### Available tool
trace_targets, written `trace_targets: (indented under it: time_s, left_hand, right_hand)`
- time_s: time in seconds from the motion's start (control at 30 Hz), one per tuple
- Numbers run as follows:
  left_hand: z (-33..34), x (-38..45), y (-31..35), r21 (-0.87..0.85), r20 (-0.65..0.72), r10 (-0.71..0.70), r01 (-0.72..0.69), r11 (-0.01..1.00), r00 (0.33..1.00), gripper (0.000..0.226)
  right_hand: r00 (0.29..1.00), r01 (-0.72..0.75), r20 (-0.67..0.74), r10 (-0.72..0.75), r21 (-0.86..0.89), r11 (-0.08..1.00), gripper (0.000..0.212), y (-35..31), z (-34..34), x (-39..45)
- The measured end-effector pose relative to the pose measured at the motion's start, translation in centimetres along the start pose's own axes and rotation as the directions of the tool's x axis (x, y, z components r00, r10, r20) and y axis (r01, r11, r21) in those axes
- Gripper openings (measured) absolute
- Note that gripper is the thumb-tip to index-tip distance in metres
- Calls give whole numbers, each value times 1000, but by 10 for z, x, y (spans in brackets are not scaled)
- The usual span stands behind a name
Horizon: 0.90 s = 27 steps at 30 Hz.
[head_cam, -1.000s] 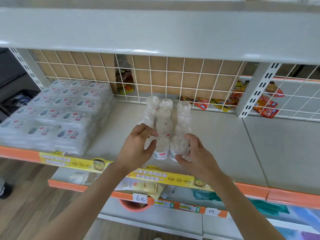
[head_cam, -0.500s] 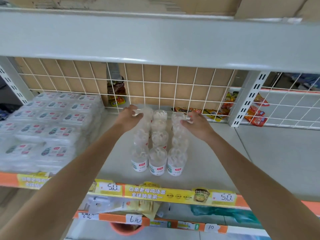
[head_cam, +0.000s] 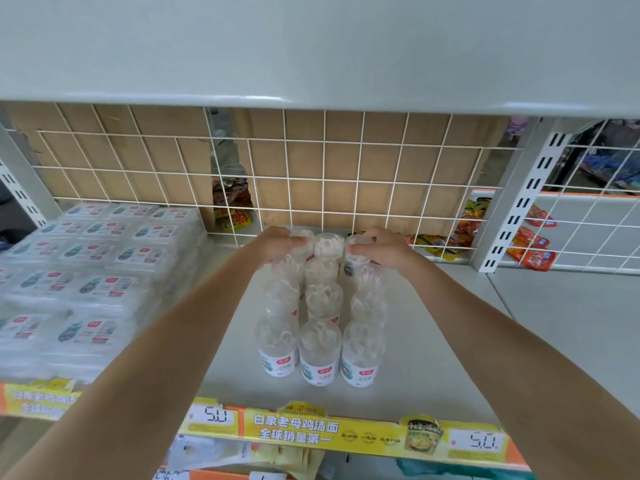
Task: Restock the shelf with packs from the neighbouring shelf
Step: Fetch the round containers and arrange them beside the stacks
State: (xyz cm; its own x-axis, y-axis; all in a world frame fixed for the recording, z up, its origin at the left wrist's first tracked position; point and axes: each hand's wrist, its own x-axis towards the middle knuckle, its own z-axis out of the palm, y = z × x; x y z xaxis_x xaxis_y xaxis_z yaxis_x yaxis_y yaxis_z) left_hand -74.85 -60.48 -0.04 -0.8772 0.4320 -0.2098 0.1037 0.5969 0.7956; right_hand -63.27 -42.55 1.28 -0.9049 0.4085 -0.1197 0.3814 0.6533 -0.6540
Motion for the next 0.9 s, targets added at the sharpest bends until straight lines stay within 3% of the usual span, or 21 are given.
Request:
trace_targets:
  time_s: [0.13,0.37,0.53,0.7,0.9]
  left_hand:
    - [4,5,6,-76,-3,4,-4,997,1000,66]
    - [-9,-19,2,132,-33,-22,26,991,999,66]
    - [-9,-26,12,243,-116,175,-143,959,978,56]
    - [-4,-17,31,311,45,199,-203,929,979,62]
    - [-12,-12,31,412,100,196,-220,884,975,51]
  right_hand:
    - [997,-61,-31,67,153,986,58,4,0,10]
    - [1000,15,29,-11,-147,989,50,12,-23,-11]
    - [983,165,-50,-177,-189,968,42,15,-21,1]
    - [971,237,49,-232,-233,943,69,-1,-11,16]
    - [965,263,107,-240,-424,867,66,-4,-7,20]
